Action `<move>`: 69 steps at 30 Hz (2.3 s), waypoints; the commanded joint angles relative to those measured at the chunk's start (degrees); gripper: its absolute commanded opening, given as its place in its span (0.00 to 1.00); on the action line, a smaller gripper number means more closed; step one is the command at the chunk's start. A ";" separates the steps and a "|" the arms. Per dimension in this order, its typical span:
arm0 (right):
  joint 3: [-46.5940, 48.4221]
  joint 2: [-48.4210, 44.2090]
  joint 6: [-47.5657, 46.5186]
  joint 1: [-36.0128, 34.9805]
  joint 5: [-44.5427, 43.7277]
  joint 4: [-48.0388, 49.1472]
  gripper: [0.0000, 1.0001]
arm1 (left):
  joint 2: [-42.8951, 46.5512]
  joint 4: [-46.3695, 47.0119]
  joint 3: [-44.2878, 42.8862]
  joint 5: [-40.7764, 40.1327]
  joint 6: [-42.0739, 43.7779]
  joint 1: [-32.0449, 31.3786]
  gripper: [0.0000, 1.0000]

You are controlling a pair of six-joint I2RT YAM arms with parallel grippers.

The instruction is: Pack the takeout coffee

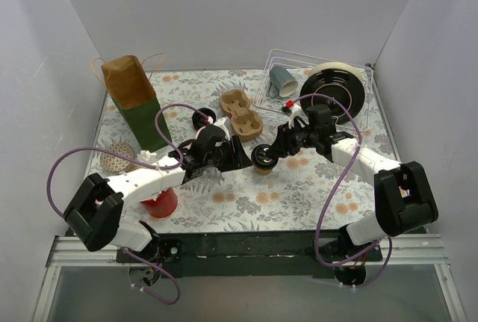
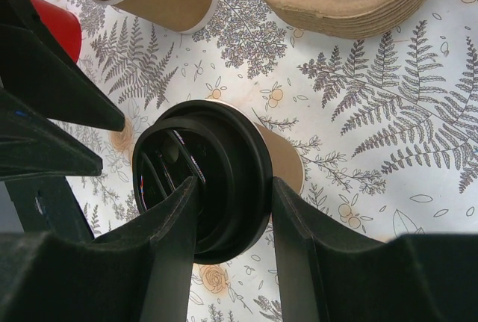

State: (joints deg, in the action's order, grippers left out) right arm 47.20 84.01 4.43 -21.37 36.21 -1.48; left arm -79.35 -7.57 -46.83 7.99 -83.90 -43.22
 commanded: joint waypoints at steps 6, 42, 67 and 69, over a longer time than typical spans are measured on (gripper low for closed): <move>-2.90 3.27 -6.10 0.01 -5.97 -10.31 0.40 | -4.40 3.53 -1.95 -3.68 0.49 0.33 0.40; -3.43 4.85 -6.01 0.54 -4.39 -10.04 0.34 | -9.68 6.01 -2.74 -6.14 -2.58 0.51 0.29; -5.54 8.10 -4.87 1.59 -6.15 -9.69 0.32 | -12.78 0.81 7.72 -14.40 -7.95 -4.68 0.11; -5.19 8.02 -5.21 1.76 -5.45 -9.69 0.32 | -10.40 -1.20 6.67 -14.67 -7.77 -4.68 0.15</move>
State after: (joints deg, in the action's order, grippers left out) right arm 46.98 86.76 4.51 -18.61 39.20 1.41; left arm -87.88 9.78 -44.12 -2.76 -93.95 -46.50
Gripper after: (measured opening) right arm 0.475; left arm 0.124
